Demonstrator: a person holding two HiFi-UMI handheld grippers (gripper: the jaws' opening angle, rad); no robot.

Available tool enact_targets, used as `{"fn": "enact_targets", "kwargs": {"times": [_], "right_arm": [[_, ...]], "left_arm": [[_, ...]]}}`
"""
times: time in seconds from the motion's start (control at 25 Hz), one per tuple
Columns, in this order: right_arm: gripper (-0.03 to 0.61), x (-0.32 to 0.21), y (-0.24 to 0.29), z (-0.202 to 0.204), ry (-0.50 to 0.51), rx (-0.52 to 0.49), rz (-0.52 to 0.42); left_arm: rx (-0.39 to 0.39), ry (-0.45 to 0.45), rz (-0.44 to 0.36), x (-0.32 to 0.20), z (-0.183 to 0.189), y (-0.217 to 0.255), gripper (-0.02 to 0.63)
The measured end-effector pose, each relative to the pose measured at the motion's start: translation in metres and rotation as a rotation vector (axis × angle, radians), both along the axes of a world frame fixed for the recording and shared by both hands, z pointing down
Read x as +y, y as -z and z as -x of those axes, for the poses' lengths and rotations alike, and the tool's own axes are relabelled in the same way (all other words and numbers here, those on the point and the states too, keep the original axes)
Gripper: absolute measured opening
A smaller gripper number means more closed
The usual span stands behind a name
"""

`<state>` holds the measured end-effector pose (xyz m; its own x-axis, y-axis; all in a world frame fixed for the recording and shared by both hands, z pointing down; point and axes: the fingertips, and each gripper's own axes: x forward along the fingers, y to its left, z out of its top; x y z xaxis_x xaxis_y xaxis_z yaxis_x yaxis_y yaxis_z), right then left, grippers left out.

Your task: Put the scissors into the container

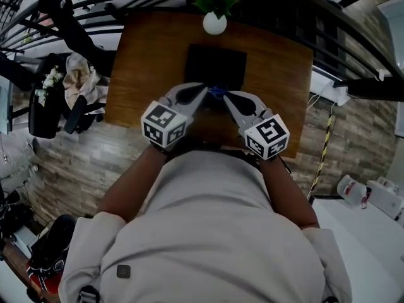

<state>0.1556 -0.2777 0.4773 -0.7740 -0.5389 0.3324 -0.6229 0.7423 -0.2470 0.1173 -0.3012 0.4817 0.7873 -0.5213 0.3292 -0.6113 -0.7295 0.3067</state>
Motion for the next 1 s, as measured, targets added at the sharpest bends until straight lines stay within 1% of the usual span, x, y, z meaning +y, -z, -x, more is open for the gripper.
{"fn": "enact_targets", "kwargs": {"times": [0.12,0.28,0.52,0.72,0.88,1.0], "right_arm": [[0.006,0.018,0.031,-0.004,0.017,-0.040,-0.054],[0.006,0.033,0.056,-0.011,0.042,-0.062,-0.103],[0.006,0.040,0.067,-0.024,0.041,-0.096,-0.128],[0.006,0.046,0.062,-0.028,0.064,-0.097,-0.117],[0.006,0.048,0.066,-0.024,0.081,-0.104,-0.119],[0.006,0.053,0.076,-0.019,0.086,-0.105,-0.123]], "left_arm": [[0.009,-0.006,-0.051,0.015,-0.010,0.026,0.003],[0.023,0.011,-0.080,0.032,-0.021,0.043,0.003],[0.013,0.033,-0.055,0.047,-0.026,0.033,0.003],[-0.009,0.039,-0.066,0.057,-0.029,0.036,0.003],[-0.013,0.045,-0.068,0.062,-0.023,0.041,0.003],[-0.017,0.036,-0.088,0.066,-0.012,0.052,0.003]]}}
